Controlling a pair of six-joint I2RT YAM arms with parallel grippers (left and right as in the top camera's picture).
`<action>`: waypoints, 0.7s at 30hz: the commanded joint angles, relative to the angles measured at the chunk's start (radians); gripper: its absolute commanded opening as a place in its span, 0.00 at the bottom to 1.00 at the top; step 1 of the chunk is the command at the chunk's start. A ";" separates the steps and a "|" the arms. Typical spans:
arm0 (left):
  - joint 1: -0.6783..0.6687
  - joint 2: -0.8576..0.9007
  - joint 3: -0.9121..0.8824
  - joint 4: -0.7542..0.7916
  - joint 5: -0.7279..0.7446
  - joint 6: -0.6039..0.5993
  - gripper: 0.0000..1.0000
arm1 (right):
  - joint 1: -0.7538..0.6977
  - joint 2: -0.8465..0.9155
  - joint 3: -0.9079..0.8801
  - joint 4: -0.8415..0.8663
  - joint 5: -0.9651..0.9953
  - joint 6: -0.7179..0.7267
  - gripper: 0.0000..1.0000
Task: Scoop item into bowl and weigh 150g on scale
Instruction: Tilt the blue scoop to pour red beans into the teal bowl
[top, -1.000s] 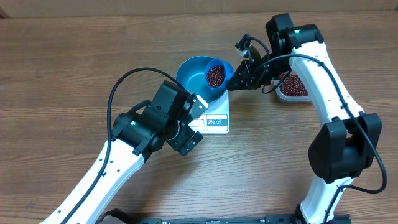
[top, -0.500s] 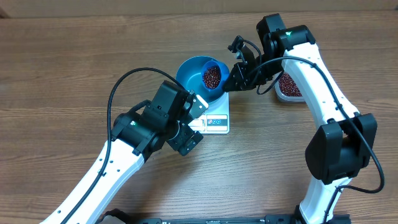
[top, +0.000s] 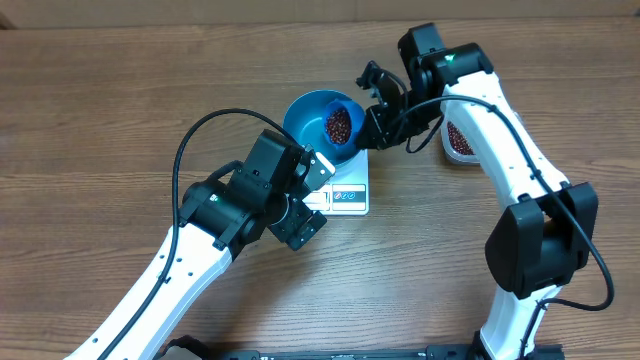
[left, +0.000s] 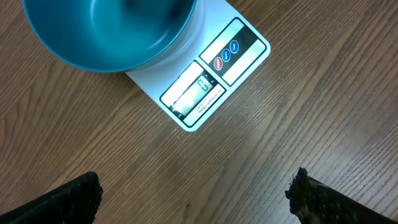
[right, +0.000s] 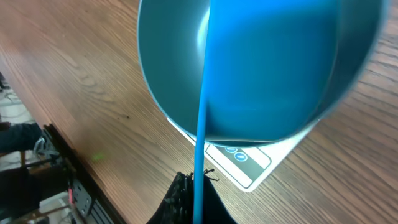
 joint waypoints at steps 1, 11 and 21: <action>0.003 -0.004 -0.008 0.005 0.018 0.015 0.99 | 0.029 0.000 0.032 0.011 0.013 -0.002 0.04; 0.003 -0.004 -0.008 0.005 0.018 0.015 0.99 | 0.055 0.000 0.032 0.013 0.129 0.013 0.04; 0.003 -0.004 -0.008 0.005 0.018 0.016 1.00 | 0.071 0.000 0.032 0.035 0.211 0.019 0.04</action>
